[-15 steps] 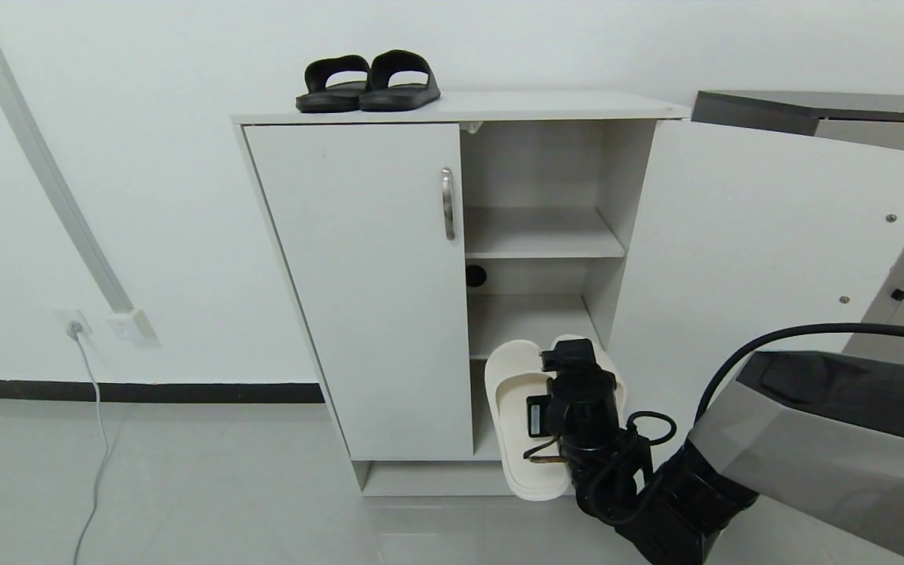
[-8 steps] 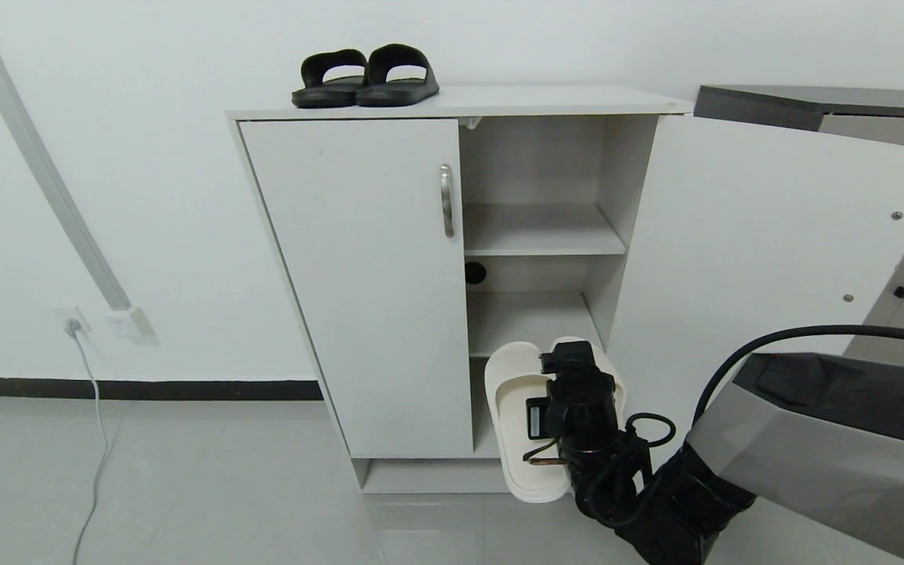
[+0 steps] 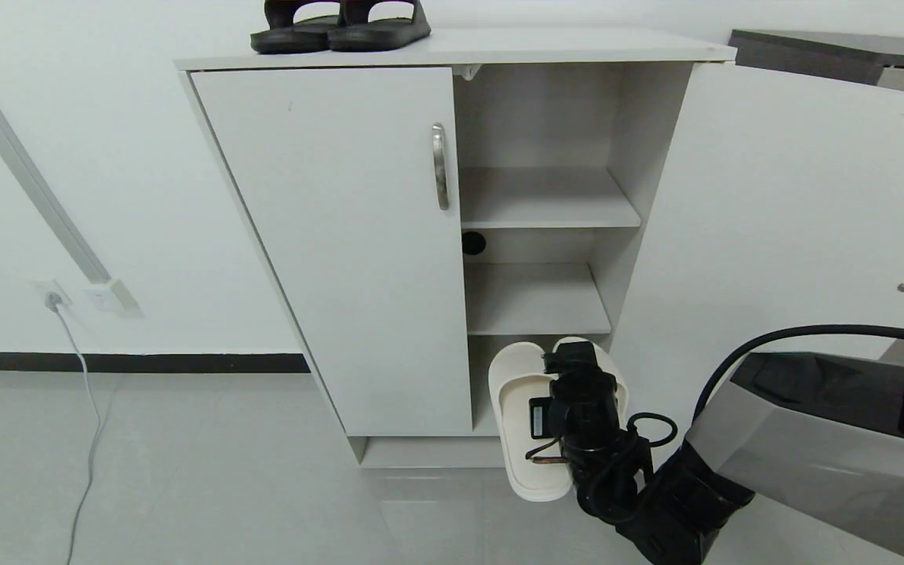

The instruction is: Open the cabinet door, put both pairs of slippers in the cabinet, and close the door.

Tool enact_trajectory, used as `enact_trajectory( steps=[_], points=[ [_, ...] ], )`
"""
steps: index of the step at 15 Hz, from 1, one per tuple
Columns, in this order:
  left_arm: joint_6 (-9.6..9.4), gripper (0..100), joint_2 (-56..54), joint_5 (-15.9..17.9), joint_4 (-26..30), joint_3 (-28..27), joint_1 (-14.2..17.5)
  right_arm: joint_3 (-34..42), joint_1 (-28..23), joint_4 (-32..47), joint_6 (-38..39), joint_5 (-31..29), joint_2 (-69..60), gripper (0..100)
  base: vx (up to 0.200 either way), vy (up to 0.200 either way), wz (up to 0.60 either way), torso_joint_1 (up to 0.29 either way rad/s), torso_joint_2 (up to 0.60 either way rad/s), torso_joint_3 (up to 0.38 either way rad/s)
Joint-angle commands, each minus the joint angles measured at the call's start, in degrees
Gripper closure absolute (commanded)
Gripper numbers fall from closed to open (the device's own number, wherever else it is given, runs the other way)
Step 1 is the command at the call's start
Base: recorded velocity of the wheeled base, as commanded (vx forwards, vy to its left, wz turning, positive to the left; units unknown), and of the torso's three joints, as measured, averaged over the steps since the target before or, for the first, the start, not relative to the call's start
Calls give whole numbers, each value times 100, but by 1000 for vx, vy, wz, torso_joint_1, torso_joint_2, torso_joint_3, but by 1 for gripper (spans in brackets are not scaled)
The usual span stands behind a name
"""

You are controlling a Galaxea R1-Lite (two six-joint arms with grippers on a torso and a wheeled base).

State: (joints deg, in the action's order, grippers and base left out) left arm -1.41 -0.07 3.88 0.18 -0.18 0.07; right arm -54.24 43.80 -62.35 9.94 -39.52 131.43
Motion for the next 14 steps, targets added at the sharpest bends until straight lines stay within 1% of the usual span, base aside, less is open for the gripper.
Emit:
enact_trajectory(
  steps=[1, 6, 9, 11, 13, 14],
  points=[
    [1, 100, 7, -1, -1, 1, 1, 1, 6, -5, 0, -3, 6, 100, 0, 0, 0, 2, -2, -188],
    [1, 100, 7, -10, -1, 9, 1, -17, 6, -22, 0, -3, 6, 100, 0, 0, 0, 3, -1, -203],
    [1, 100, 7, -10, -1, 1, 1, -34, 6, -233, -9, -29, 23, 100, 0, 0, 0, 7, 1, -124],
    [1, 100, 7, -10, -1, 9, 1, 18, 14, -1077, -326, -56, 111, 100, 0, 0, 0, 0, 0, 0],
    [1, 100, 7, -10, -1, 1, 1, 106, -12, -2220, -1020, -29, 366, 100, 0, 0, 0, 0, 0, 0],
    [1, 100, 7, -10, -1, 1, 1, 106, -12, -2351, -1090, -29, 410, 100, 0, 0, 0, 0, 0, 0]
  ],
)
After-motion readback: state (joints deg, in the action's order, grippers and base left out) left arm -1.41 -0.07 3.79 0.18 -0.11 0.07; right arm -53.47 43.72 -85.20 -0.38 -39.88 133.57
